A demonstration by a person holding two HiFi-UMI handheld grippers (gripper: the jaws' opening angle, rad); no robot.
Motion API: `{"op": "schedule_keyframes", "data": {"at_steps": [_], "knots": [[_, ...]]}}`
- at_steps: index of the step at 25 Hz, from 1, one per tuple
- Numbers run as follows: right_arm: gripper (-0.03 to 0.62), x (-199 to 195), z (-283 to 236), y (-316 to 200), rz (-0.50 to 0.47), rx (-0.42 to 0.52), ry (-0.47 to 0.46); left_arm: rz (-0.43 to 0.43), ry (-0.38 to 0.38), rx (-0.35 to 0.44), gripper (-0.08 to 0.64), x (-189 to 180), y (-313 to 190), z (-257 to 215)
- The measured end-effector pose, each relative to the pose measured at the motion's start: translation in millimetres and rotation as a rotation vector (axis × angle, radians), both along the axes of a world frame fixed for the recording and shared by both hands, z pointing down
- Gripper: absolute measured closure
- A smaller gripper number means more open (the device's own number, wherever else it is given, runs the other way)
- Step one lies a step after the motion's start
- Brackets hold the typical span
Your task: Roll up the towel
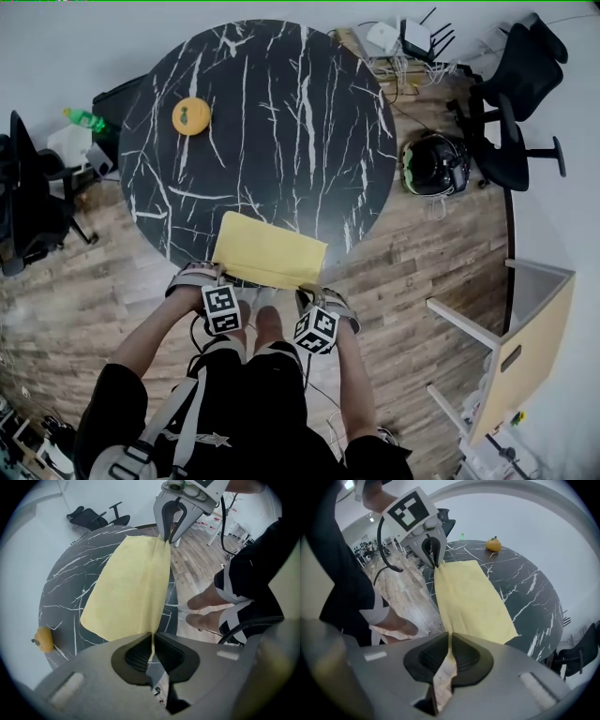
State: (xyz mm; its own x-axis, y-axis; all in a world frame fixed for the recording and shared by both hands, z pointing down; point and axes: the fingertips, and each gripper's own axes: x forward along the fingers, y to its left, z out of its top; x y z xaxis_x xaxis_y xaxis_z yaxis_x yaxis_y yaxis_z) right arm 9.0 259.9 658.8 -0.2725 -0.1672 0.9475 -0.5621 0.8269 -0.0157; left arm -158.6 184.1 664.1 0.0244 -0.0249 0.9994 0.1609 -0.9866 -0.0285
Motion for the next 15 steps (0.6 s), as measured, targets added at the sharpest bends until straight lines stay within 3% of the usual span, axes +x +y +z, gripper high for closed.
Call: {"op": "schedule_keyframes", "data": {"at_steps": [6,15], "knots": [[0.563,-13.3,-4.2,18.0,0.031,-0.147,-0.107,-0.007,-0.058,-0.100,0.534,-13.5,18.8,-0.5],[0.563,-13.3,-11.2,11.7,0.101,-0.232,-0.183,0.022,-0.111,-0.120,0.532,-11.1,8.6,-6.4]]}}
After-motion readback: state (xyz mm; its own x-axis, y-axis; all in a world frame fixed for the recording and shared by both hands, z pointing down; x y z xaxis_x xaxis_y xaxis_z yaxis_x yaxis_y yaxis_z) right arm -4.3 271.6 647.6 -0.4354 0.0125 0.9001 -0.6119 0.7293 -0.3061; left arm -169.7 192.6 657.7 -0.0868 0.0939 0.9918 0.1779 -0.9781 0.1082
